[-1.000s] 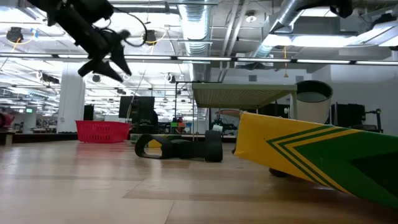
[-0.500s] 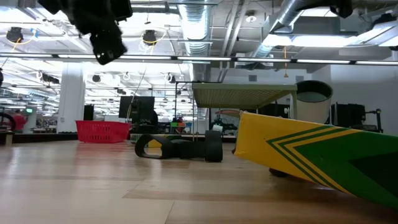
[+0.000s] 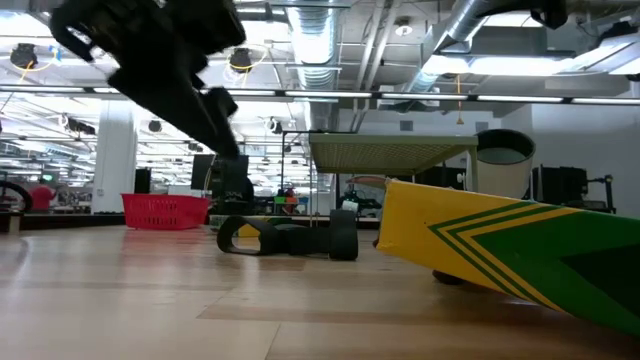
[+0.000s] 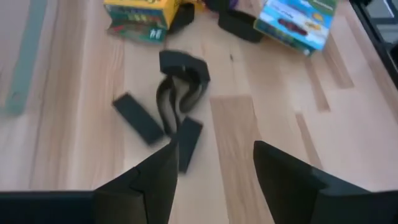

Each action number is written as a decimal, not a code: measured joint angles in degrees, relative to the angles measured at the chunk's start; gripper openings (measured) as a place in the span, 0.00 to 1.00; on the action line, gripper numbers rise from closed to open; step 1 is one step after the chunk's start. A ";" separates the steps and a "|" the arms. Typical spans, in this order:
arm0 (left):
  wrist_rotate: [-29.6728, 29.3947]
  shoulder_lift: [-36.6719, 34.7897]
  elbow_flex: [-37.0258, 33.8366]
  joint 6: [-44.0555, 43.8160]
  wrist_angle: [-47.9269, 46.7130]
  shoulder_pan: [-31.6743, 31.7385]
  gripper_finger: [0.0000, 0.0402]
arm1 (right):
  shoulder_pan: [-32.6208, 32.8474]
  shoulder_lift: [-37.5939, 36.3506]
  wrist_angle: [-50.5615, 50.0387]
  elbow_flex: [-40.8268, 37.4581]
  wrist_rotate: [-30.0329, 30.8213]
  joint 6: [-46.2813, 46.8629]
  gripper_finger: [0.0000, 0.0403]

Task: Pick & Place Office Desk Supplies
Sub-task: Put the black rubber band into the red bin

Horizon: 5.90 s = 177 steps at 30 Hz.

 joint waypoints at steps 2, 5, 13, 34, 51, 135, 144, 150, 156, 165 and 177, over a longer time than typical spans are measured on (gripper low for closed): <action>0.00 2.37 0.05 0.86 1.56 0.02 0.50 | 0.00 0.00 0.00 0.00 -0.02 0.21 0.50; -0.04 5.11 0.04 1.08 1.50 0.02 0.48 | 0.00 0.00 0.00 0.00 -0.08 0.87 0.50; -1.78 9.31 0.02 0.85 4.95 0.41 0.43 | 0.22 0.01 -0.26 0.00 -0.20 1.09 0.50; -8.02 10.86 0.02 -7.87 4.96 2.36 0.06 | 0.22 0.02 -1.22 -0.02 -0.22 1.68 0.50; -7.44 -10.32 -0.02 -17.16 -13.51 9.43 0.00 | 0.17 0.02 -2.08 -0.04 -0.20 1.64 0.50; 17.42 -3.62 -0.04 1.77 0.98 12.83 0.57 | -1.01 0.02 -3.19 -0.04 2.48 2.14 0.50; 13.06 9.50 -0.04 -15.14 10.39 12.86 0.59 | -1.01 0.02 -3.21 -0.02 0.86 2.14 0.50; 11.99 12.60 -0.04 -20.05 12.46 12.85 0.54 | -1.01 0.02 -3.84 -0.02 0.66 2.14 0.50; 11.21 13.55 -0.04 -20.93 13.03 12.85 0.51 | -1.01 0.02 -4.50 -0.02 0.63 2.14 0.50; 10.94 14.26 -0.04 -23.45 13.69 13.15 0.47 | -1.01 0.02 -4.50 -0.02 0.63 1.93 0.50; 10.32 16.04 0.00 -25.46 15.49 12.80 0.37 | -1.01 0.02 -4.48 -0.02 0.66 2.14 0.50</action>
